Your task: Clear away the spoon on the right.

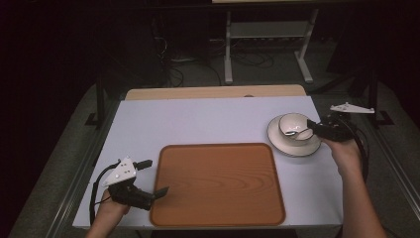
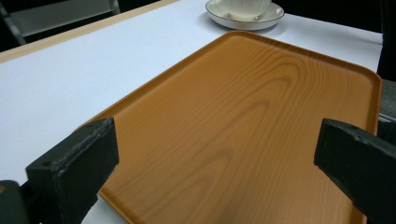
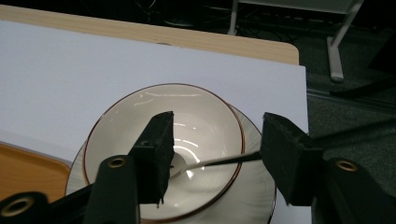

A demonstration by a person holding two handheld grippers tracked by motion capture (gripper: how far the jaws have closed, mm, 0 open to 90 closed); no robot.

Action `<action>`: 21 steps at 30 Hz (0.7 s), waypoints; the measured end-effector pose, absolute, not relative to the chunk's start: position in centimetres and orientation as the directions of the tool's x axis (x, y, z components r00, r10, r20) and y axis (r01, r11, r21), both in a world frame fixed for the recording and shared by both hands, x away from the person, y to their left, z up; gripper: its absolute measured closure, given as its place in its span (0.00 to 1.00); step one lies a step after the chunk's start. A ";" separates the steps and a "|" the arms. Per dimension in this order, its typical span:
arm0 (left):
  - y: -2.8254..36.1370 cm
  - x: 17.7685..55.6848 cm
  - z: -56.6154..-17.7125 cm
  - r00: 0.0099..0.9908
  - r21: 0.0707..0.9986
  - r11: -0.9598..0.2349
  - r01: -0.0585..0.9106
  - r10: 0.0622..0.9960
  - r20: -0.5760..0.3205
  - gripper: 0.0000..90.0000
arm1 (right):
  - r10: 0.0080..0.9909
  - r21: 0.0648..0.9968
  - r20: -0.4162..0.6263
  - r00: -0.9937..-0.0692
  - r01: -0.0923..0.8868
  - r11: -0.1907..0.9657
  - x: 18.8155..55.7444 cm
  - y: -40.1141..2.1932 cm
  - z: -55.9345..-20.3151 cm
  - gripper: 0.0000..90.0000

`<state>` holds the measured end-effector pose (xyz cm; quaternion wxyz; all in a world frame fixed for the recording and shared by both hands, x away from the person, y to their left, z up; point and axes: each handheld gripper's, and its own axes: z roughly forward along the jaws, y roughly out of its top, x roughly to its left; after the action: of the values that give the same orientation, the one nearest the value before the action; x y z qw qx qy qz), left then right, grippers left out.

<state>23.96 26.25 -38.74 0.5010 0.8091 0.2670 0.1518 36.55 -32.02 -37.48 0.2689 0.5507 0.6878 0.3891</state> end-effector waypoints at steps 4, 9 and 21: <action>26.3 24.0 -38.7 0.812 0.892 -0.355 0.279 0.583 -0.022 0.00 | 0.967 0.828 0.056 -0.249 0.553 0.095 35.8 -32.0 -37.8 0.48; 26.2 24.0 -38.7 0.813 0.891 -0.358 0.279 0.583 -0.020 0.00 | 0.973 0.815 0.064 -0.223 0.574 0.079 35.5 -32.7 -38.4 0.48; 26.1 24.1 -38.8 0.818 0.890 -0.363 0.277 0.575 -0.020 0.00 | 0.976 0.812 0.109 -0.189 0.584 0.023 37.4 -34.1 -40.6 0.47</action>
<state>24.06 26.08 -38.80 0.4996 0.8120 0.2624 0.1491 37.45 -34.13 -40.57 0.2546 0.5835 0.6682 0.3849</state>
